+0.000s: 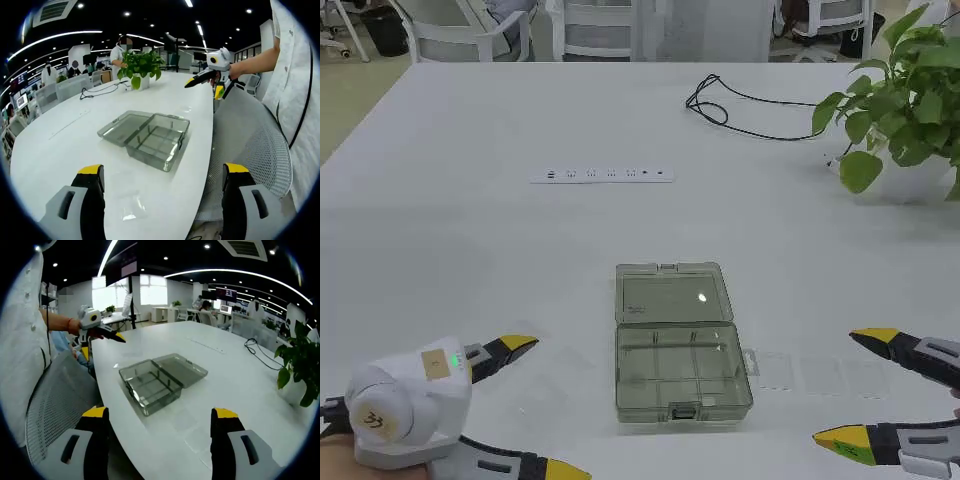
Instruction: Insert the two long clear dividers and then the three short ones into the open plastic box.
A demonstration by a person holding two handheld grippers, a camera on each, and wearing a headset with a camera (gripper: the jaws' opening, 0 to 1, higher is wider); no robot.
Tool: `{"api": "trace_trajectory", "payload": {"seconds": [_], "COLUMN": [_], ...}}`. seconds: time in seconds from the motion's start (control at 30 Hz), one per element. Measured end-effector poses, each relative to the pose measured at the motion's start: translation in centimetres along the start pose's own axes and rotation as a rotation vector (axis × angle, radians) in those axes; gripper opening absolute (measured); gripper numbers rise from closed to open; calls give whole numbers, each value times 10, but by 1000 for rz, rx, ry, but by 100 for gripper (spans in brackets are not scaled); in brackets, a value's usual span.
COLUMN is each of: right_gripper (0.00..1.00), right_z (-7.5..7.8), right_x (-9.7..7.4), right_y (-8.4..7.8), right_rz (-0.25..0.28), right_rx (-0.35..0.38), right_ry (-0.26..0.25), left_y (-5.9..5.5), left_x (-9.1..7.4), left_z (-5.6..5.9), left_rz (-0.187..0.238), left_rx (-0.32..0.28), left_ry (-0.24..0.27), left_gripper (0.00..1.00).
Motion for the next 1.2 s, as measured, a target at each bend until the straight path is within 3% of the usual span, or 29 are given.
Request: {"api": "trace_trajectory", "payload": {"seconds": [1.2], "right_gripper": [84], "right_z": [0], "right_x": [2], "right_y": [-2], "right_rz": [0], "right_rx": [7], "right_ry": [-2], "left_y": [-1], "left_x": [4], "left_z": [2], "left_rz": [-10], "left_rx": [3], "left_ry": [-17], "left_gripper": [98]}}
Point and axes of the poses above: the centre of the closed fingertips' face, and the gripper's own axes: x roughly forward along the fingers, z roughly to its right, y roughly out of its top, the point moved 2 cm from there along -x, roughly backward along the fingers, and after that the axes turned 3 degrees about -y, right-handed, at the moved point
